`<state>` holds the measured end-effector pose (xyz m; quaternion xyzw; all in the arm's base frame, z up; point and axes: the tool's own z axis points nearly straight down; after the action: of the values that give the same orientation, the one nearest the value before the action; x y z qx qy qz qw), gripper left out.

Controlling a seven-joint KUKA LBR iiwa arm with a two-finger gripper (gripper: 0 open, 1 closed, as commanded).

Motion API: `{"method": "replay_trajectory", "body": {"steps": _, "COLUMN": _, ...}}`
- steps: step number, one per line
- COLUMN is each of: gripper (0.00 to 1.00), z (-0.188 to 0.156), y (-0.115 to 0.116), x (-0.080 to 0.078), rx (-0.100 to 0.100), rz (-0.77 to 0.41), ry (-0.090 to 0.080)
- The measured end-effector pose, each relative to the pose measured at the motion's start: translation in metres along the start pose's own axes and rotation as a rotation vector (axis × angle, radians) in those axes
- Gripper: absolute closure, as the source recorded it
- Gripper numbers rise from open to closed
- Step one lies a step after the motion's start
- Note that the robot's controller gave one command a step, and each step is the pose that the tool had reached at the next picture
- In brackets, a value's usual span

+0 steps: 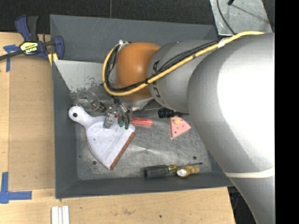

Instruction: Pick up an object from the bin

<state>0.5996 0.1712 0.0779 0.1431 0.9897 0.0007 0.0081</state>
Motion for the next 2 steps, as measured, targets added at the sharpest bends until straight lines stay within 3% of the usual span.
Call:
{"method": "replay_trajectory", "body": {"steps": 1, "gripper": 1.0, "z": -0.038, "y": -0.005, "x": 0.002, "rx": 0.006, "rz": -0.016, "ry": 0.017}}
{"method": "replay_trajectory", "body": {"steps": 2, "gripper": 0.0, "z": -0.067, "y": 0.011, "x": -0.009, "rx": 0.003, "rz": -0.021, "ry": 0.014}}
